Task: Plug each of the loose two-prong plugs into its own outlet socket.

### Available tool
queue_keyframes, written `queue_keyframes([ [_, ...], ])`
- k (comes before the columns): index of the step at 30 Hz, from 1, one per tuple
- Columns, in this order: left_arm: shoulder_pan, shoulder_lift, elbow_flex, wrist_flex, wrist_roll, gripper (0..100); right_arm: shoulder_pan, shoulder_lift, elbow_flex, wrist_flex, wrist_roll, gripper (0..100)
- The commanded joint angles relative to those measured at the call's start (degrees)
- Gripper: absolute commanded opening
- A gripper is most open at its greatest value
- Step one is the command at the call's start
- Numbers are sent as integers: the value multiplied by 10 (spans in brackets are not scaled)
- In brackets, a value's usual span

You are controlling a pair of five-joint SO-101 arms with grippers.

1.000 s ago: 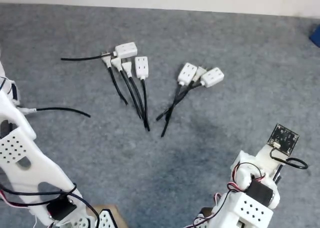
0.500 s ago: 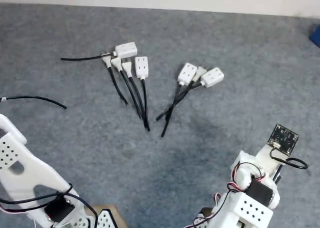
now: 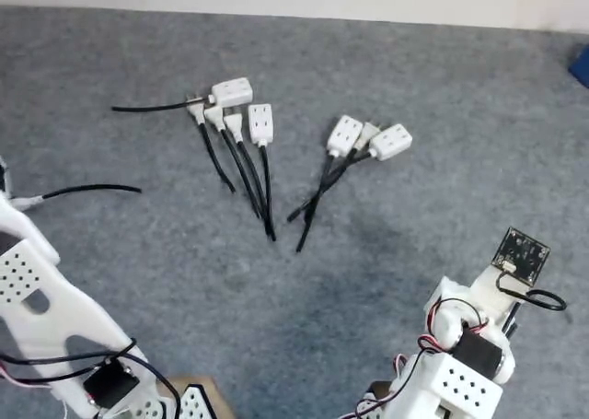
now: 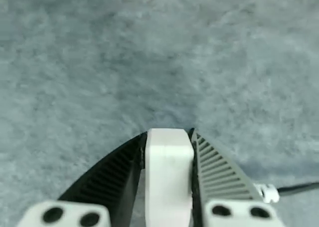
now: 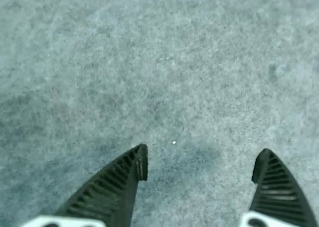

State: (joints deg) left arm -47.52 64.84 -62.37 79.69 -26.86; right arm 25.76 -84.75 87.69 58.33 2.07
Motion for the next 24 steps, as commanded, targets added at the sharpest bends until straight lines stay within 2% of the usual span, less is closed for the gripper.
queue_keyframes([
  [1,55,6,6,58,-29,154,-6,-7,-5,-7,5,331],
  [6,37,-17,-34,12,13,155,-6,-7,-5,-7,5,331],
  [14,-11,-19,-155,13,16,154,-6,-7,-5,-7,5,331],
  [18,-13,-22,-182,54,18,157,-6,-7,-5,-7,5,331],
  [21,-14,-22,-224,84,50,158,-6,-7,-5,-7,5,331],
  [24,0,-22,-256,138,38,159,-6,-7,-5,-7,5,331],
])
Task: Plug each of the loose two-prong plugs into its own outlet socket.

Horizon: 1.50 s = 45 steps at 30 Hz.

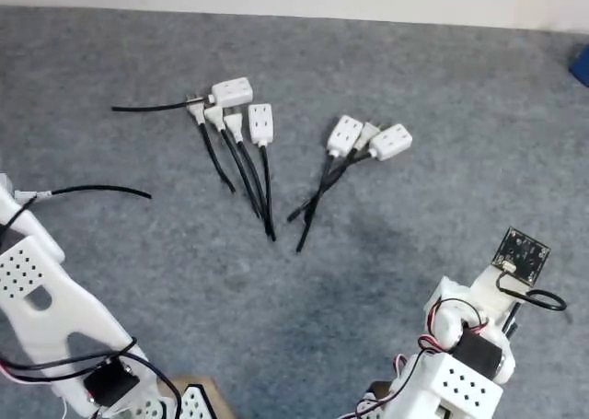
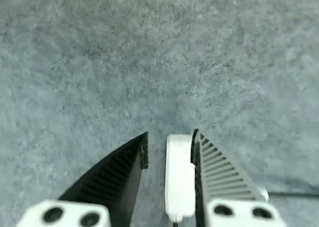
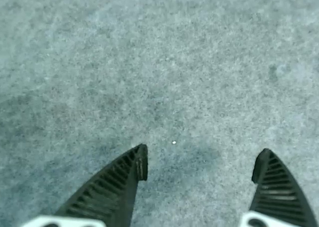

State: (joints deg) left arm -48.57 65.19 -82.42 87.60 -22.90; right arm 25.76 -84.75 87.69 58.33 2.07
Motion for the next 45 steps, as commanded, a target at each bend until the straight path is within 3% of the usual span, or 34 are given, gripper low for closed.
queue_keyframes([
  [1,17,-25,-66,77,-7,159,-6,-7,-5,-7,5,331],
  [5,39,-25,-111,133,-11,159,-22,-7,-5,-7,5,331],
  [10,37,-25,-113,135,-7,159,-58,-5,-6,-6,5,331],
  [13,5,-26,-117,133,7,159,-156,-4,-33,20,48,304],
  [19,-80,-42,-130,132,25,159,-371,51,-170,74,57,79],
  [25,-134,-31,-127,62,25,159,-500,348,-369,106,56,81],
  [33,-137,31,-114,47,25,159,-683,801,-711,109,62,80],
  [37,-138,61,-116,44,25,159,-747,982,-884,145,123,80],
  [40,-138,80,-114,27,25,159,-780,1099,-1011,174,135,80],
  [45,-135,99,-114,14,25,159,-779,1254,-1244,141,73,84],
])
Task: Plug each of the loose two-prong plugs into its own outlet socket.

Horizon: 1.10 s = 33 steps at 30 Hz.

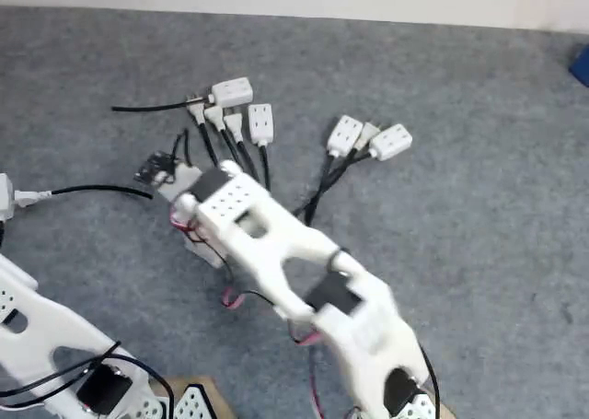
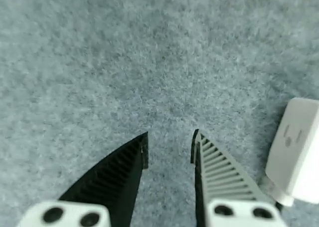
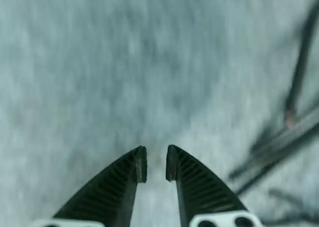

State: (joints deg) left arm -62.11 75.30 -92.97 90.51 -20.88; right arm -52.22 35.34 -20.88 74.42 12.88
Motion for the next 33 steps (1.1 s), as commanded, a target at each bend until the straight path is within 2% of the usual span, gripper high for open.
queue_keyframes([
  [1,1,0,-8,-16,5,159,3,81,-203,-32,-58,84],
  [6,8,0,-7,-18,4,159,7,202,-408,-82,-200,84],
  [14,21,2,-7,-13,4,159,6,360,-707,-80,-323,80],
  [19,29,2,-7,10,1,159,1,443,-813,-60,-414,80],
  [25,64,28,7,14,1,159,-7,477,-796,-42,-422,80],
  [33,116,100,7,15,2,159,-39,543,-798,-105,-422,80],
])
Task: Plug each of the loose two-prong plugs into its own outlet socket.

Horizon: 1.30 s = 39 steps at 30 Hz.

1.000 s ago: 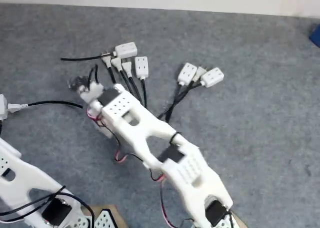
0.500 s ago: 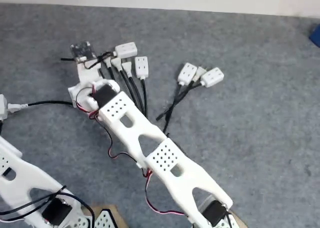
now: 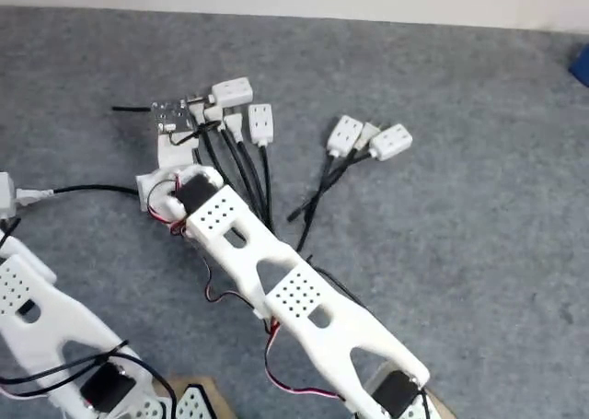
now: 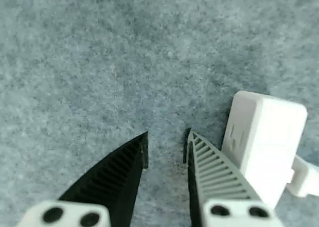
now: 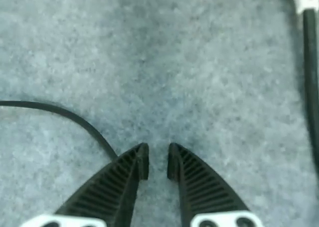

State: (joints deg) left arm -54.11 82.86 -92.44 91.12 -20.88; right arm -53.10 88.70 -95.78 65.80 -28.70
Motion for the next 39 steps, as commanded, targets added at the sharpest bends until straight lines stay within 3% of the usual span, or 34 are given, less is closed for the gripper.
queue_keyframes([
  [1,43,26,2,15,2,159,-31,9,-49,-19,-7,80],
  [10,117,26,1,62,5,159,-35,12,-50,-28,-9,80],
  [26,188,-23,-22,101,5,159,-38,14,-45,-36,-9,80],
  [39,291,-161,245,102,3,159,-38,15,-44,-36,-9,80],
])
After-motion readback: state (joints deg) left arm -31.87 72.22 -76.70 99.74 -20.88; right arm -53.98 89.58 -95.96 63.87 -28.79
